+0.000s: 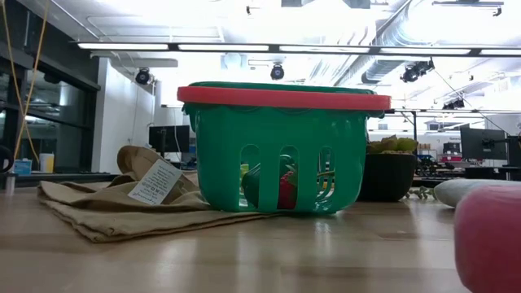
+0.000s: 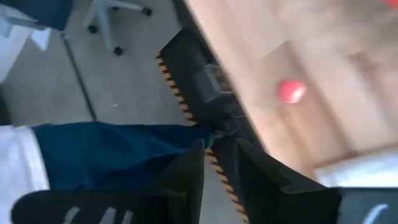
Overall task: Pick and placing Produce into tupperware
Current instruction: Put the pink peach into the green basket
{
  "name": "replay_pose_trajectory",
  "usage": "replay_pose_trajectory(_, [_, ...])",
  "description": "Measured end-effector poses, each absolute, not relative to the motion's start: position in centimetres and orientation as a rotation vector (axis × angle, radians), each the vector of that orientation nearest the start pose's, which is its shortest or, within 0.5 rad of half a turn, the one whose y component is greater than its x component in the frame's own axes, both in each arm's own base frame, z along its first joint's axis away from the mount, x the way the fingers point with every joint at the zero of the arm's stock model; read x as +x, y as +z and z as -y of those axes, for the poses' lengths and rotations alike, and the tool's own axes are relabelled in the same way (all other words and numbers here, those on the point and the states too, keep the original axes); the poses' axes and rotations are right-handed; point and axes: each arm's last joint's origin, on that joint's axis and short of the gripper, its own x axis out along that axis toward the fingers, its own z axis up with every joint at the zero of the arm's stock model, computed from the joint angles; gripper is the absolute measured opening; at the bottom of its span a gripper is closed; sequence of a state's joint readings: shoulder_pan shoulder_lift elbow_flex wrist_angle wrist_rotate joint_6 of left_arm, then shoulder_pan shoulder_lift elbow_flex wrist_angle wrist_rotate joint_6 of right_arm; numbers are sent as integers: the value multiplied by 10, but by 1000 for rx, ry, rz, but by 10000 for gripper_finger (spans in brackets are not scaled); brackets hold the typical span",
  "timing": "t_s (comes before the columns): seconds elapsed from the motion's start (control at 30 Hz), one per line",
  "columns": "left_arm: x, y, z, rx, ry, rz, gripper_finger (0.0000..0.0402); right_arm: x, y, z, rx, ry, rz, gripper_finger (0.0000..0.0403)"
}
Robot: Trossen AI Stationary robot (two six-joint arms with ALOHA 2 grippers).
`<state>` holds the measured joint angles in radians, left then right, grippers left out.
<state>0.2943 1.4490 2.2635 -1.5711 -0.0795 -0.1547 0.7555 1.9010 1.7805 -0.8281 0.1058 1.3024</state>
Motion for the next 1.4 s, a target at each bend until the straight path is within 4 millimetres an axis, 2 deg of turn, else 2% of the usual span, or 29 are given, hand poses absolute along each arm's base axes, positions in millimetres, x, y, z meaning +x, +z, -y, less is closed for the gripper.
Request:
replay_pose_trajectory(0.13, [174,519,-55,-227,414,-728,81,309,296,-287,788,-37,-1083,62])
replay_pose_trajectory(0.27, [174,519,-55,-224,412,-729,81,310,295,-291,748,-62,-1105,56])
replay_pose_trajectory(0.5, [174,519,-55,-215,408,-731,81,323,306,-302,558,-96,-1164,55])
replay_pose_trajectory(0.67, [174,519,-55,-211,408,-732,81,334,302,-307,425,-161,-1249,55])
replay_pose_trajectory(0.83, [174,519,-55,-209,408,-731,81,337,287,-308,485,-142,-1292,55])
replay_pose_trajectory(1.07, [174,519,-55,-211,412,-731,81,342,276,-302,453,-184,-1295,57])
replay_pose_trajectory(1.17, [174,519,-55,-214,413,-730,81,348,276,-296,446,-191,-1280,75])
replay_pose_trajectory(1.4, [174,519,-56,-215,422,-730,81,362,277,-279,496,-251,-1251,152])
